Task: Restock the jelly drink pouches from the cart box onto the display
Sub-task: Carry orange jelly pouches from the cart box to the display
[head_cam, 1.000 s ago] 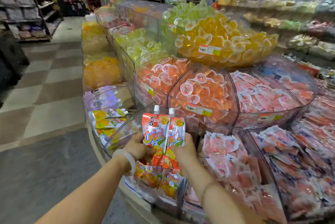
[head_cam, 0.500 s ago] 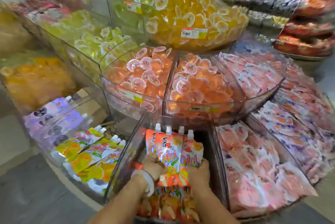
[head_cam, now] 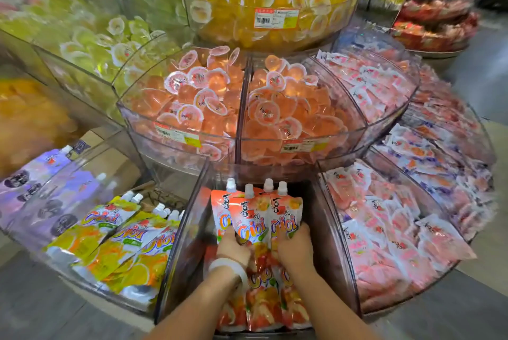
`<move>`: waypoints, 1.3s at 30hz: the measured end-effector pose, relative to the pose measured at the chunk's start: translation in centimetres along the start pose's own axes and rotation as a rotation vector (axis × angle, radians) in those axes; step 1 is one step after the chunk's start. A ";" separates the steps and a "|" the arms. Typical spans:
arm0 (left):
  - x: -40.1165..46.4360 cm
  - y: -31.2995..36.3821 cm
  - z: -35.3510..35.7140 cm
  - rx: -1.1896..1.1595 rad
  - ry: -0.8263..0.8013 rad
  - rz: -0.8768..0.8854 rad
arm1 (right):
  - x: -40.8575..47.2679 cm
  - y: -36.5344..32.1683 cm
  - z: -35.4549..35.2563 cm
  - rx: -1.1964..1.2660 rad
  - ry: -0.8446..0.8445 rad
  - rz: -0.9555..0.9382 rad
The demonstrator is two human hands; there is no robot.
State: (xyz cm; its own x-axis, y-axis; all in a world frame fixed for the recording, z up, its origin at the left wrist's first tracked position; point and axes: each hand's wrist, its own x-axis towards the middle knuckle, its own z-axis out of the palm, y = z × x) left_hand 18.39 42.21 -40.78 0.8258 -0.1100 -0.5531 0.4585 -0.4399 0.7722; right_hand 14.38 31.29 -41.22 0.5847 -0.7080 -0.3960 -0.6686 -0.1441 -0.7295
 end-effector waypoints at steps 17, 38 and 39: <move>-0.3 0.2 0.3 0.239 0.148 0.005 | -1.3 0.5 -1.4 -0.462 -0.134 -0.006; -2.8 0.8 -0.5 0.939 -0.113 0.287 | -2.9 0.9 -2.8 -0.696 -0.433 -0.336; -3.1 1.1 -0.9 0.993 -0.130 0.286 | -3.1 0.7 -3.0 -0.716 -0.448 -0.344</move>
State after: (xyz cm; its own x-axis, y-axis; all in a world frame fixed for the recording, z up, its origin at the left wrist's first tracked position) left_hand 16.58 42.85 -37.97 0.7923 -0.3953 -0.4647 -0.2743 -0.9112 0.3074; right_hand 10.77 31.33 -38.83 0.8283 -0.2332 -0.5095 -0.4621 -0.7984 -0.3859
